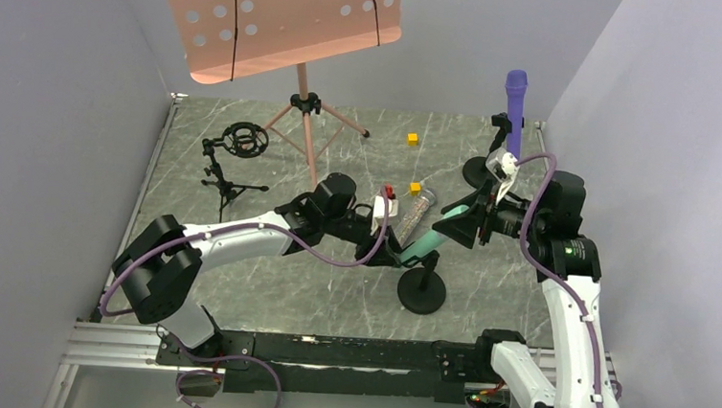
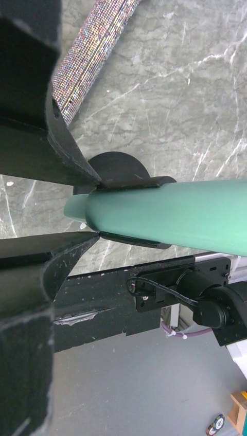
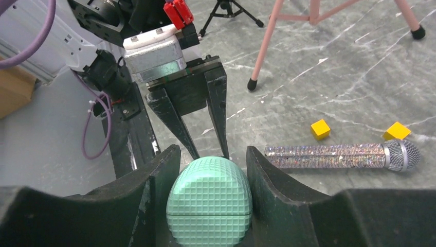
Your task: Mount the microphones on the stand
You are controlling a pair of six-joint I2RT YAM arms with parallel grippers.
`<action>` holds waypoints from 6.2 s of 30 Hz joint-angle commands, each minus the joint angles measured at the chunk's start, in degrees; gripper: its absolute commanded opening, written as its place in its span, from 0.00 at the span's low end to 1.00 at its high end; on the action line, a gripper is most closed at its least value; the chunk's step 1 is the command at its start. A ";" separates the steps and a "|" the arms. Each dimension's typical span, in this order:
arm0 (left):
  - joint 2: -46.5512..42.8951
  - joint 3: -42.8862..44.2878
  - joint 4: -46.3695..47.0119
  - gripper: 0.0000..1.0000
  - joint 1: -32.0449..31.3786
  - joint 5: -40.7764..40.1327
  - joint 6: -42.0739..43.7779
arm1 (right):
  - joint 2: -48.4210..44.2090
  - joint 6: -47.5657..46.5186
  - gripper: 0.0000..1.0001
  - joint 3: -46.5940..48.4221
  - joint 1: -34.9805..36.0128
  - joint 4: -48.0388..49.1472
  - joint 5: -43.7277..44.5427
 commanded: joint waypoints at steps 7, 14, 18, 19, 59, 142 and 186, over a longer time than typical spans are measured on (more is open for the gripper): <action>-1.95 0.04 4.75 0.47 -0.85 -1.52 -0.30 | 0.84 -6.24 0.07 -1.80 0.43 -6.97 4.87; -9.73 -8.64 10.00 0.77 3.03 -5.36 -3.85 | 2.52 -6.49 0.07 -3.24 1.19 -5.50 3.88; -15.41 -13.28 12.13 0.99 4.65 -7.36 -6.40 | 3.91 -6.62 0.07 -3.85 3.77 -4.27 5.18; -16.28 -14.17 12.33 0.99 4.93 -7.43 -6.57 | 4.15 -6.67 0.07 -4.03 4.30 -4.00 5.53; -23.91 -25.17 34.98 0.99 10.98 -2.75 -22.81 | 5.72 -17.44 1.00 10.69 7.82 -11.97 4.93; -56.47 -16.66 -31.89 0.99 16.44 -27.63 8.58 | 14.88 -32.64 0.01 -1.12 -23.29 7.54 -1.53; -60.03 -17.53 -28.19 0.99 20.80 -39.57 -2.76 | 5.54 -26.95 1.00 -1.04 -43.78 -1.57 9.69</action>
